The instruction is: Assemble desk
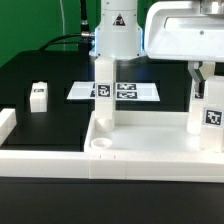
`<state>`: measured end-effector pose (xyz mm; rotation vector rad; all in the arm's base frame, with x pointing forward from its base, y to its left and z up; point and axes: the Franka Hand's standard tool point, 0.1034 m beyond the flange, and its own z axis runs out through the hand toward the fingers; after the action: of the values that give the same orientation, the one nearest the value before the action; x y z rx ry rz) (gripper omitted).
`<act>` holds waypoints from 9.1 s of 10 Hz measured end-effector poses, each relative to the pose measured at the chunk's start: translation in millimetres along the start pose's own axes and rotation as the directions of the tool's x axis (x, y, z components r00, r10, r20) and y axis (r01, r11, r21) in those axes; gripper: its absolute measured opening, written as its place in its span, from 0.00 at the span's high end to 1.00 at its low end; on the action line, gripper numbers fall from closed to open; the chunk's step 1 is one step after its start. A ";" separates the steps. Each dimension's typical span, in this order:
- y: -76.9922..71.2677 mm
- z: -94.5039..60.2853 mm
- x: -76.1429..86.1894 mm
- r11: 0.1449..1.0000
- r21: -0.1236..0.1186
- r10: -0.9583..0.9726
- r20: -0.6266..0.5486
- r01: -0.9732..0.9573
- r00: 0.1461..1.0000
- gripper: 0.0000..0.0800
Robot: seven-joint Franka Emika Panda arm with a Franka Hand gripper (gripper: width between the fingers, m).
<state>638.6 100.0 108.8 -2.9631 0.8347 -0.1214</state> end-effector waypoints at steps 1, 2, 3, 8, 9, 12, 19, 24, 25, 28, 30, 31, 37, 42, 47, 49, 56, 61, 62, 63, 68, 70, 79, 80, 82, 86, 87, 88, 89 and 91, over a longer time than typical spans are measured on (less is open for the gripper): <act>0.3 0.0 0.2 0.997 0.000 0.078 0.000 -0.078 0.997 0.64; 0.8 0.1 0.2 0.981 -0.001 0.195 0.000 -0.195 0.981 0.64; 0.9 0.1 0.0 0.956 -0.002 0.294 0.001 -0.294 0.956 0.64; 1.4 -0.2 -0.6 0.793 -0.003 0.609 0.016 -0.609 0.793 0.64; 1.2 0.1 -0.8 0.801 -0.003 0.598 0.016 -0.598 0.801 0.54; 1.1 0.3 -1.2 0.846 -0.004 0.533 0.014 -0.533 0.846 0.32; -4.8 0.2 -5.9 0.993 -0.012 -0.115 0.011 0.115 0.993 0.19; -4.0 0.4 -5.2 0.884 -0.014 -0.467 0.013 0.468 0.884 0.19; -3.7 0.3 -4.9 0.858 -0.017 -0.514 0.013 0.514 0.858 0.19; -2.5 0.2 -3.9 0.759 -0.028 -0.651 0.017 0.651 0.759 0.19; -2.4 0.2 -3.8 0.746 -0.028 -0.665 0.017 0.666 0.746 0.34; -2.4 0.2 -3.9 0.757 -0.028 -0.652 0.017 0.653 0.758 0.53; -2.6 0.3 -4.1 0.919 -0.025 -0.393 0.009 0.393 0.920 0.64; 11.6 0.6 3.4 0.996 -0.044 -0.073 -0.001 0.073 0.997 0.64; 20.0 0.9 7.3 0.994 -0.058 0.092 -0.011 -0.092 0.996 0.30; 19.6 -10.6 6.6 0.997 -0.048 0.058 -0.012 -0.059 0.998 0.22; 97.0 -74.0 22.6 0.994 -0.011 -0.108 -0.017 0.108 0.994 0.19; 96.6 -72.9 22.0 0.994 -0.012 -0.110 -0.016 0.110 0.994 0.19; 96.7 -72.7 21.9 0.994 -0.012 -0.110 -0.015 0.110 0.994 0.19; 98.1 -73.4 21.9 0.992 -0.012 -0.124 -0.017 0.124 0.992 0.19; 225.2 -69.8 25.8 0.945 -0.020 -0.328 -0.035 0.328 0.944 0.19; 223.5 -68.9 25.1 0.946 -0.020 -0.324 -0.032 0.324 0.946 0.19; 305.1 -19.9 7.5 0.855 -0.121 -0.511 -0.027 0.505 0.859 0.19; 304.3 -18.6 5.5 0.854 -0.116 -0.512 -0.017 0.507 0.859 0.19; 306.0 -16.9 4.7 0.850 -0.109 -0.518 0.002 0.515 0.856 0.19; 329.0 4.3 -5.2 0.870 -0.043 -0.471 0.217 0.491 0.855 0.19; 324.9 4.4 -4.9 0.871 -0.028 -0.465 0.276 0.491 0.841 0.19; 323.1 5.6 -3.1 0.870 -0.021 -0.464 0.300 0.492 0.833 0.19; 322.3 6.3 -10.0 0.872 0.001 -0.452 0.382 0.489 0.806 0.19; 329.4 8.7 -7.5 0.879 0.032 -0.426 0.499 0.476 0.755 0.19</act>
Offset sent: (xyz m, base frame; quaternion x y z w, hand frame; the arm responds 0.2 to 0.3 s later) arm -0.0028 0.0041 -0.0110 -0.0174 -0.0226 0.3043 0.9522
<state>462.3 -176.3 73.5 -2.9885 0.0484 0.6528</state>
